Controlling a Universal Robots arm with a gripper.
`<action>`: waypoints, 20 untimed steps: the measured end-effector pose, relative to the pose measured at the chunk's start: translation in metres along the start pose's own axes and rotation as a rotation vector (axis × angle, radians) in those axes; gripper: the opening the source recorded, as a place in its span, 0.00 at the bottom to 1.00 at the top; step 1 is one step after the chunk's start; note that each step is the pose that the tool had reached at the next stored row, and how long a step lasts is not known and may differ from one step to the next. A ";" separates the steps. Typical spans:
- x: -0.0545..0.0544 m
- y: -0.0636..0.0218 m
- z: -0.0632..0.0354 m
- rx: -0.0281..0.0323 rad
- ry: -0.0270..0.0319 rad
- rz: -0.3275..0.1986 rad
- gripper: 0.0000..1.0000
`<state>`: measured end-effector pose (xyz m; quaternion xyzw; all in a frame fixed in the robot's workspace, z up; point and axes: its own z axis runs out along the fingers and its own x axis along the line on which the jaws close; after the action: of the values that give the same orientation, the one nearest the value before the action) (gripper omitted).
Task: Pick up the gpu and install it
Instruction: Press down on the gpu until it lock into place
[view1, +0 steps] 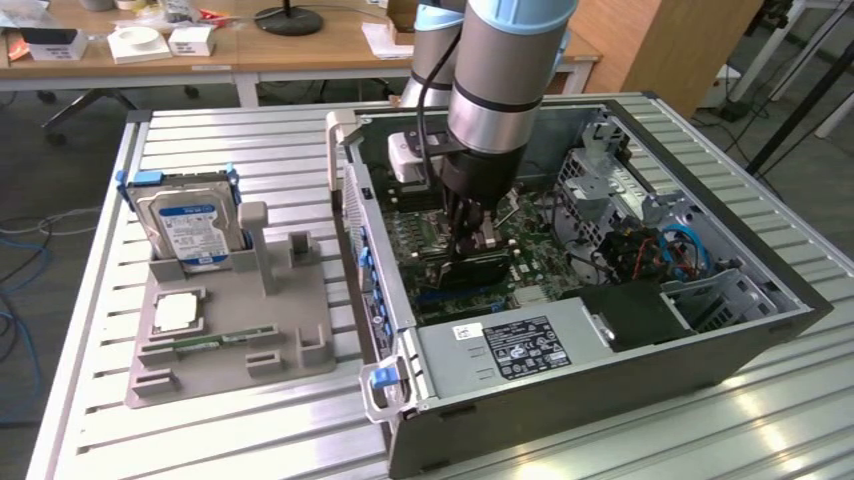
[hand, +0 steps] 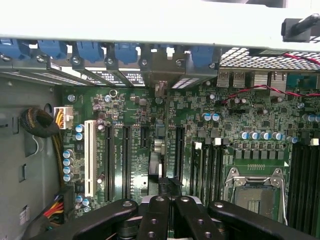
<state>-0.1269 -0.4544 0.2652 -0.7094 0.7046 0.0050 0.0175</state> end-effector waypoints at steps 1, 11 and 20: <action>0.000 0.0000 0.0001 0.0000 -0.0002 0.000 0.10; 0.000 0.0002 0.0018 0.0003 -0.0010 0.000 0.10; 0.000 0.0002 0.0017 0.0001 -0.0006 0.000 0.10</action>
<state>-0.1271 -0.4548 0.2635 -0.7094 0.7046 0.0051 0.0177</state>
